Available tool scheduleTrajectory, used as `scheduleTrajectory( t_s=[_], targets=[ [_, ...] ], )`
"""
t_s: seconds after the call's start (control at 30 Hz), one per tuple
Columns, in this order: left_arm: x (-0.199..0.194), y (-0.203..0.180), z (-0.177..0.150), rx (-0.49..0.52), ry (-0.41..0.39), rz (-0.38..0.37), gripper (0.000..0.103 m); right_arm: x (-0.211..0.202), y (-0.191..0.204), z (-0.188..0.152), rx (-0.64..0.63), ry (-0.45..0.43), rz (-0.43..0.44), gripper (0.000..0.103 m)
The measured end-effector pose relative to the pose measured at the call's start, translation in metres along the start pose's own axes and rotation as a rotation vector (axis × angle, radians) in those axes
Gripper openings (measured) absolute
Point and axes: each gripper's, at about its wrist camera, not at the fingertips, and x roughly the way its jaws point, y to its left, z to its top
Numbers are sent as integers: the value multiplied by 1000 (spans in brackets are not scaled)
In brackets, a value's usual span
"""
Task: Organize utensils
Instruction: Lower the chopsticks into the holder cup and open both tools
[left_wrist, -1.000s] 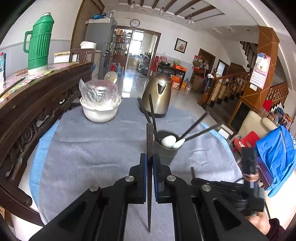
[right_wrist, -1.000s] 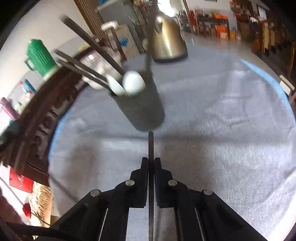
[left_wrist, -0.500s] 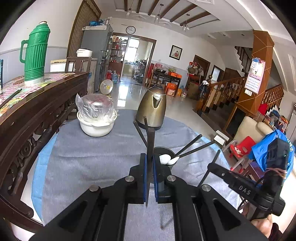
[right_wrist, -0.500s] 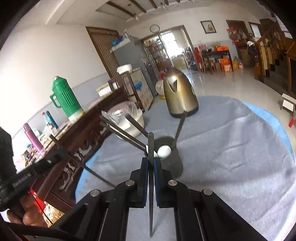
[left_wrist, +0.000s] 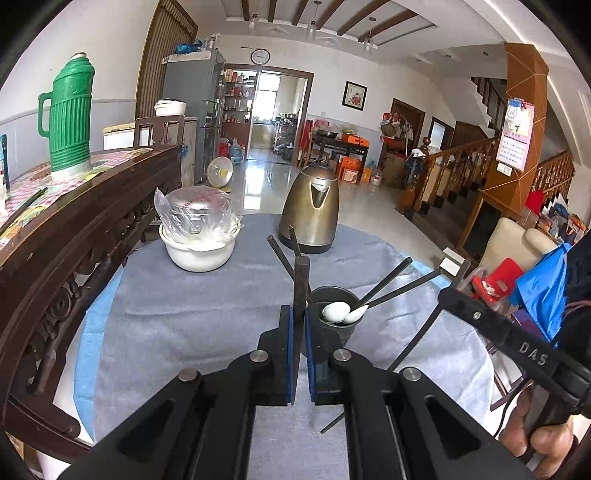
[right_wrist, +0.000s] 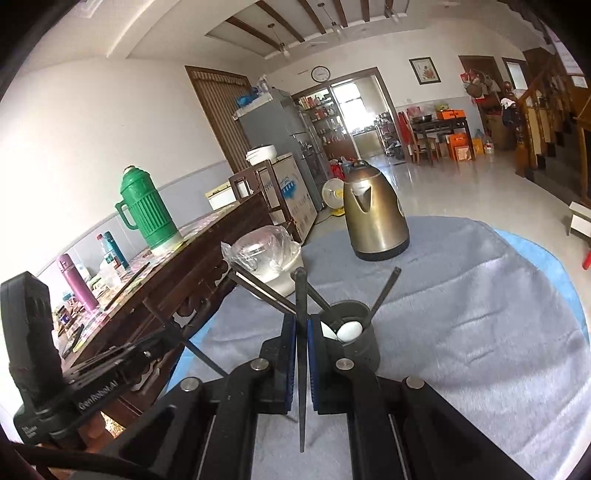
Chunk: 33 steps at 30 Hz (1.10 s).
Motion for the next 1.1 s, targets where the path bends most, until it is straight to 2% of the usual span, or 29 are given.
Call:
scheduleTrajectory(
  t_s=[0.37, 0.8, 0.97, 1.1],
  targets=[
    [-1, -6, 18, 38, -10, 8, 6, -12, 15, 33, -43, -55, -6, 6],
    [14, -22, 112, 80, -48, -64, 6, -2, 21, 127, -49, -159, -62, 6],
    [25, -30, 133, 92, -53, -81, 6, 13, 9, 149, -5, -178, -86, 6],
    [35, -33, 134, 100, -43, -88, 6, 29, -1, 151, 11, -161, -106, 6]
  ],
)
